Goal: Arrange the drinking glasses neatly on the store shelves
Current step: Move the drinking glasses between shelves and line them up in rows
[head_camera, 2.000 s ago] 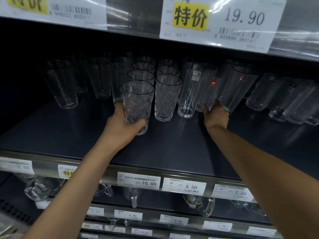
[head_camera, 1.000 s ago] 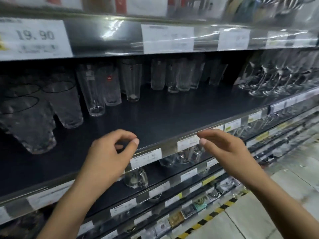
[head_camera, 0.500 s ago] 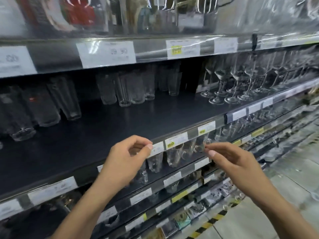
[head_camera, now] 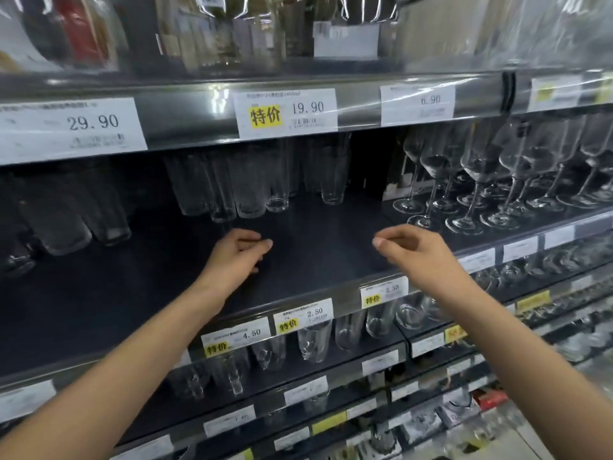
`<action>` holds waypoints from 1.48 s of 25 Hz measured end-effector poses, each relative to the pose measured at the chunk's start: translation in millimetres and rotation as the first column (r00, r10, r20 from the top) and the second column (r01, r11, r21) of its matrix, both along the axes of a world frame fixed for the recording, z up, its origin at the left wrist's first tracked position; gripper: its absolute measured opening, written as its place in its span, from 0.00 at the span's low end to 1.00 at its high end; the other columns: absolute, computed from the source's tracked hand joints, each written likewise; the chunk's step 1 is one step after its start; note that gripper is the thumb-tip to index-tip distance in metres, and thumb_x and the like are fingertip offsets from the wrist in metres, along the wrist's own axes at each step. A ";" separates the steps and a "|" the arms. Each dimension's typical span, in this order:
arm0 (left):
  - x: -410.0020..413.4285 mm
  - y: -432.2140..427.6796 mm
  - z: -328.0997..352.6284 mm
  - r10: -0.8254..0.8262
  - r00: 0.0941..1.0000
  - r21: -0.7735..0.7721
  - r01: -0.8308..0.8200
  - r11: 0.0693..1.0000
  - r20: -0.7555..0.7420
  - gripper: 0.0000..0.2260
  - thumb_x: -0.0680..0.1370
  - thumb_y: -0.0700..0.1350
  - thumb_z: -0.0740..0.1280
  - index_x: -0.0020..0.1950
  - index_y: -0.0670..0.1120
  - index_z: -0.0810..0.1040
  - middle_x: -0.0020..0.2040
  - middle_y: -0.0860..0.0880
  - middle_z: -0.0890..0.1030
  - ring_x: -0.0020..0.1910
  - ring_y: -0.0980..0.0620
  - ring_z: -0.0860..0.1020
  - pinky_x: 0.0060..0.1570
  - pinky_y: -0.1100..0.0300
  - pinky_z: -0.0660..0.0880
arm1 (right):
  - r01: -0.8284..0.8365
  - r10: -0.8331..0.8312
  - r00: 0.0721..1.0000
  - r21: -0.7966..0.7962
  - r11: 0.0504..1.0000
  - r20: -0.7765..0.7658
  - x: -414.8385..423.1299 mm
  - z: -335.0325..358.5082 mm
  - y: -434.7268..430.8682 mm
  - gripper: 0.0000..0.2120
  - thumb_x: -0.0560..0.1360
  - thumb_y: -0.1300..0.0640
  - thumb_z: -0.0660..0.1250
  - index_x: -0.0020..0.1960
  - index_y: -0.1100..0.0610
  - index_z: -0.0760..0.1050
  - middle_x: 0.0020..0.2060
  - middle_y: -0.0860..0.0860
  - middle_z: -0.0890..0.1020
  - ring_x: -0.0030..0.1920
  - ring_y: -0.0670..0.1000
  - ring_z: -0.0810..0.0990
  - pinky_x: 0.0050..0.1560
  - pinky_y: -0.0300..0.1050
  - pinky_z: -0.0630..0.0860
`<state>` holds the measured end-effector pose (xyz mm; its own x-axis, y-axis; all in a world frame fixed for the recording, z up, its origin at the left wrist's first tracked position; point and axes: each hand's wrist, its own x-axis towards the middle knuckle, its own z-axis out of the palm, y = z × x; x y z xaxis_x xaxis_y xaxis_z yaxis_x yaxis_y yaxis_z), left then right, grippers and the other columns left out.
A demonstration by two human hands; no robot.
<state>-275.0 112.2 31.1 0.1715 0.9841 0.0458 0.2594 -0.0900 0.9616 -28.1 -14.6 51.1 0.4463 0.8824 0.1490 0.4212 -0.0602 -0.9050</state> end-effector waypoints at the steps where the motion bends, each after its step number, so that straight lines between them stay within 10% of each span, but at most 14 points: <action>1: 0.7 15.0 -3.8 0.014 1.000 -0.026 -0.015 1.000 -0.024 0.09 0.79 0.45 0.71 0.57 0.46 0.76 0.51 0.47 0.81 0.52 0.49 0.80 0.55 0.51 0.80 | -0.010 0.010 1.000 -0.020 1.000 0.014 9.2 -2.2 20.7 0.05 0.75 0.51 0.72 0.49 0.49 0.82 0.45 0.45 0.85 0.47 0.46 0.82 0.53 0.43 0.77; 12: -13.7 133.7 -32.6 0.465 0.883 0.209 -0.444 0.871 -0.059 0.19 0.77 0.48 0.72 0.62 0.41 0.73 0.57 0.46 0.79 0.56 0.50 0.78 0.52 0.65 0.72 | -0.019 0.007 0.984 -0.061 0.998 -0.179 53.0 -46.8 196.2 0.34 0.72 0.46 0.74 0.71 0.57 0.65 0.59 0.50 0.78 0.57 0.50 0.78 0.64 0.49 0.74; 22: -0.4 175.9 -35.8 0.459 0.887 0.237 -0.458 0.857 0.056 0.31 0.76 0.43 0.73 0.74 0.42 0.62 0.67 0.47 0.74 0.64 0.52 0.74 0.63 0.64 0.69 | 0.021 -0.023 0.997 -0.039 0.999 -0.072 55.6 -52.6 280.8 0.48 0.63 0.34 0.75 0.73 0.56 0.61 0.66 0.51 0.76 0.62 0.54 0.77 0.65 0.50 0.75; 31: -13.2 177.6 -42.9 0.456 0.890 0.241 -0.439 0.866 -0.016 0.28 0.71 0.51 0.78 0.61 0.34 0.72 0.50 0.43 0.80 0.48 0.50 0.81 0.51 0.52 0.81 | -0.006 0.007 0.997 0.013 1.000 -0.082 55.8 -53.7 279.5 0.39 0.67 0.38 0.75 0.71 0.53 0.67 0.57 0.44 0.77 0.55 0.47 0.77 0.55 0.39 0.73; 37: -10.4 126.9 -32.5 0.395 0.905 0.200 -0.363 0.910 -0.158 0.24 0.71 0.49 0.78 0.62 0.46 0.72 0.53 0.51 0.77 0.50 0.55 0.77 0.47 0.66 0.74 | -0.164 0.166 0.978 0.020 0.986 -0.127 77.2 -48.6 250.1 0.30 0.68 0.52 0.79 0.65 0.50 0.68 0.49 0.41 0.78 0.48 0.40 0.78 0.48 0.31 0.72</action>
